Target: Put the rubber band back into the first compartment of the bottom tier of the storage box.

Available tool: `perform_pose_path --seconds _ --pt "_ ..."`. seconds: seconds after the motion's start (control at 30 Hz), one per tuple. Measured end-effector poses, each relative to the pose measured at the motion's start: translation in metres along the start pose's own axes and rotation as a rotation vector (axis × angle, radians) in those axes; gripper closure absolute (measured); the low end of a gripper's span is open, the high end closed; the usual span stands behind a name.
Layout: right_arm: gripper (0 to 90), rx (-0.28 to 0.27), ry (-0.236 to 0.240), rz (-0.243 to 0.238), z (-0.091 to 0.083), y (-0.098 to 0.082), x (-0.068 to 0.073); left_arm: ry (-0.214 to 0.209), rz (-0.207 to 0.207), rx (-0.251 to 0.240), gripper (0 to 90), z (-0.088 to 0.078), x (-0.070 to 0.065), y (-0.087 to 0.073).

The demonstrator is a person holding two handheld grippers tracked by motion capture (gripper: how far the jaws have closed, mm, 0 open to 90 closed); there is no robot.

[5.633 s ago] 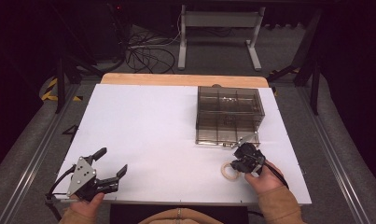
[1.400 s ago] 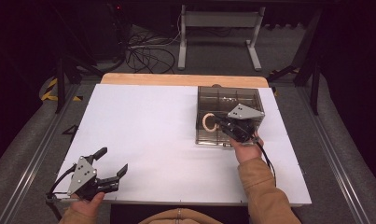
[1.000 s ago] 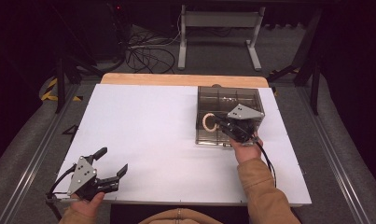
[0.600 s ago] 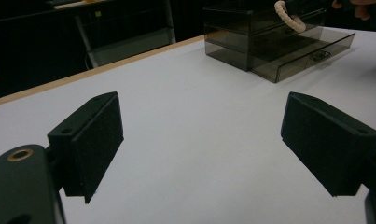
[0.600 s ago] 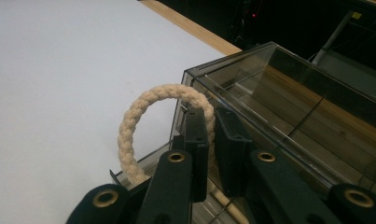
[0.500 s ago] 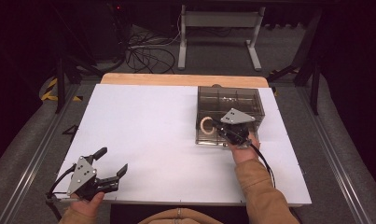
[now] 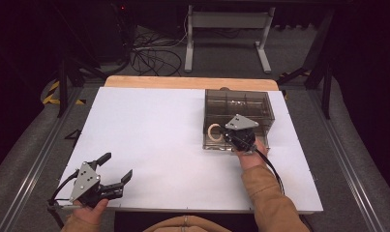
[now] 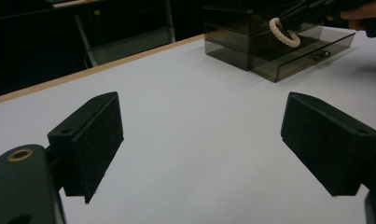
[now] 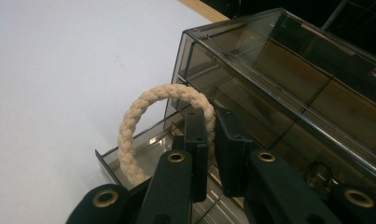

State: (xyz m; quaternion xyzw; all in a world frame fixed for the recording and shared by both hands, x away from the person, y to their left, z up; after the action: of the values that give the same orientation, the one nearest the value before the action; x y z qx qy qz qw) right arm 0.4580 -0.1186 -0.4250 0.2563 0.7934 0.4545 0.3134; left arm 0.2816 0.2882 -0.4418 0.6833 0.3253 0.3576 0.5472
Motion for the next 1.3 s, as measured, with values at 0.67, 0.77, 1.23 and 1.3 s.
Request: perform_pose_path --seconds 0.67,0.77,1.23,1.3 --pt "84.0 0.051 -0.019 -0.01 0.012 -0.01 0.003 -0.001 0.002 0.0 13.5 0.0 0.0 0.0" --pt "84.0 0.059 -0.018 -0.014 0.014 -0.011 0.004 -0.001 0.001 0.001 13.5 0.0 0.0 0.0" --pt "83.9 0.087 -0.017 -0.012 0.018 -0.015 0.005 -0.002 0.002 0.0 13.5 0.0 0.0 0.0" --pt "83.8 0.095 -0.013 -0.008 0.019 -0.016 0.006 -0.002 0.001 0.0 13.5 0.0 0.0 0.0"
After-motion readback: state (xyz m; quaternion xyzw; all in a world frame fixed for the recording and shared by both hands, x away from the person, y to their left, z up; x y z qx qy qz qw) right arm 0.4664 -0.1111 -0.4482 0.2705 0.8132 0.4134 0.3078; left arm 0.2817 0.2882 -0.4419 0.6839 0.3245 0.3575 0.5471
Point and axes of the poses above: each handheld gripper's, and its own axes: z roughly forward along the jaws, y roughly out of its top, x roughly to its left, the point moved 1 cm from there along z, roughly forward along the jaws, and after that the axes turned 5 degrees about -x, right-handed, at the moved point
